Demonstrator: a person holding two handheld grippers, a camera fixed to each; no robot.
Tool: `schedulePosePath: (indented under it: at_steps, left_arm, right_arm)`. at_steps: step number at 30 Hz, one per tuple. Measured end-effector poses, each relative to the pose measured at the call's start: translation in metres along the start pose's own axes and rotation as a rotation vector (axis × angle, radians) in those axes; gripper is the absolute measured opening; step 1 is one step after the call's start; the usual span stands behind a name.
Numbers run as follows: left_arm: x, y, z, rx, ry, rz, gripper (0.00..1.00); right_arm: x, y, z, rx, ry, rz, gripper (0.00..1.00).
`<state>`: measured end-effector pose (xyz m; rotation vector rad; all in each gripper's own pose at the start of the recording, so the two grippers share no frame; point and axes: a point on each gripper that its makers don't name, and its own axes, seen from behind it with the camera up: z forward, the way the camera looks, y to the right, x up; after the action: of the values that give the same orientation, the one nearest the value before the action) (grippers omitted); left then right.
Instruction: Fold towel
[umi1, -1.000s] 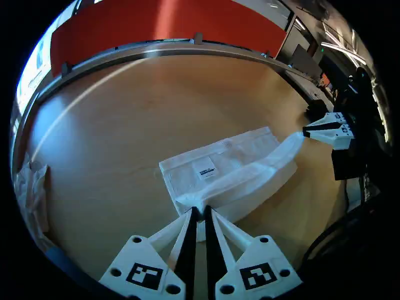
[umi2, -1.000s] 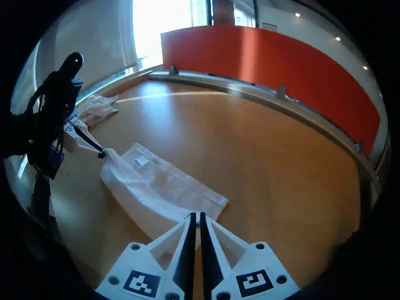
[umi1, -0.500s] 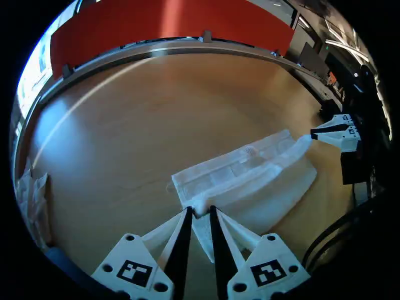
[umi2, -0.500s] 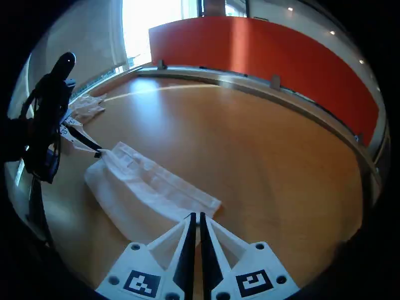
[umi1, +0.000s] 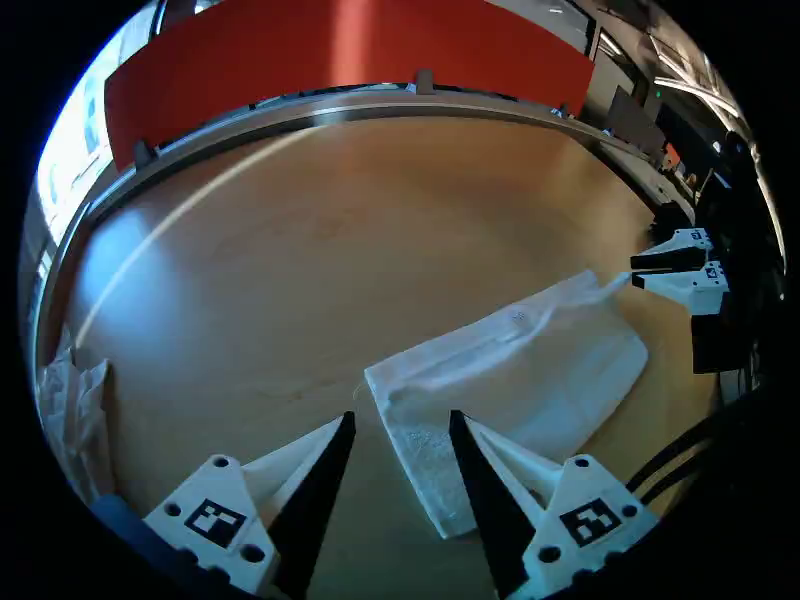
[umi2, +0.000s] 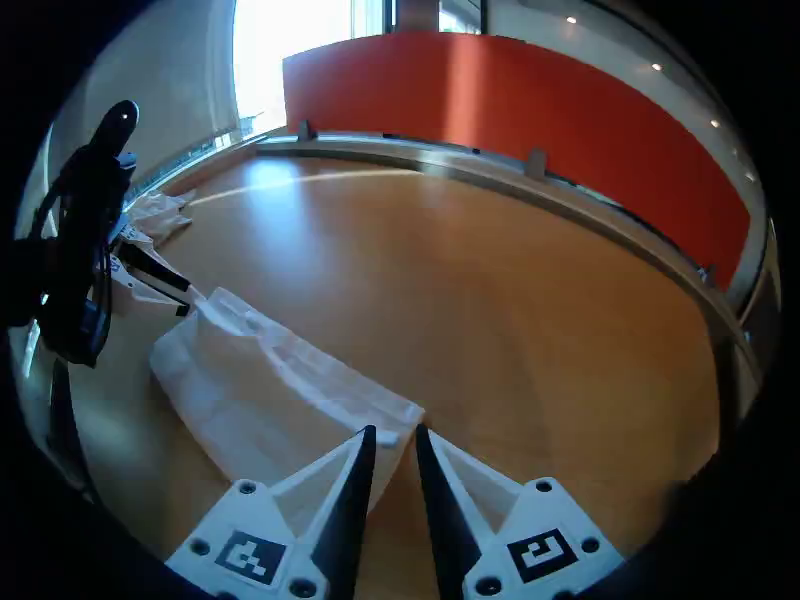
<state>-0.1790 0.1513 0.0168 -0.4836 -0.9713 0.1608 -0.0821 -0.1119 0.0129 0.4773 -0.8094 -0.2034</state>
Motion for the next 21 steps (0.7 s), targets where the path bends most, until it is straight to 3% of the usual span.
schedulePosePath:
  at_steps: [3, 10, 21]
  left_arm:
    - [-0.001, -0.003, -0.003, 0.008, 0.005, -0.003, 0.94]
    - [-0.008, -0.009, -0.008, 0.032, 0.008, -0.010, 0.94]
    - [-0.019, -0.007, -0.020, 0.039, 0.022, -0.036, 0.94]
  right_arm:
    - [0.000, 0.001, -0.003, -0.003, 0.006, 0.006, 0.56]
    - [-0.003, -0.001, -0.009, -0.009, 0.012, 0.014, 0.76]
    - [-0.015, -0.012, -0.022, -0.003, 0.007, 0.007, 0.77]
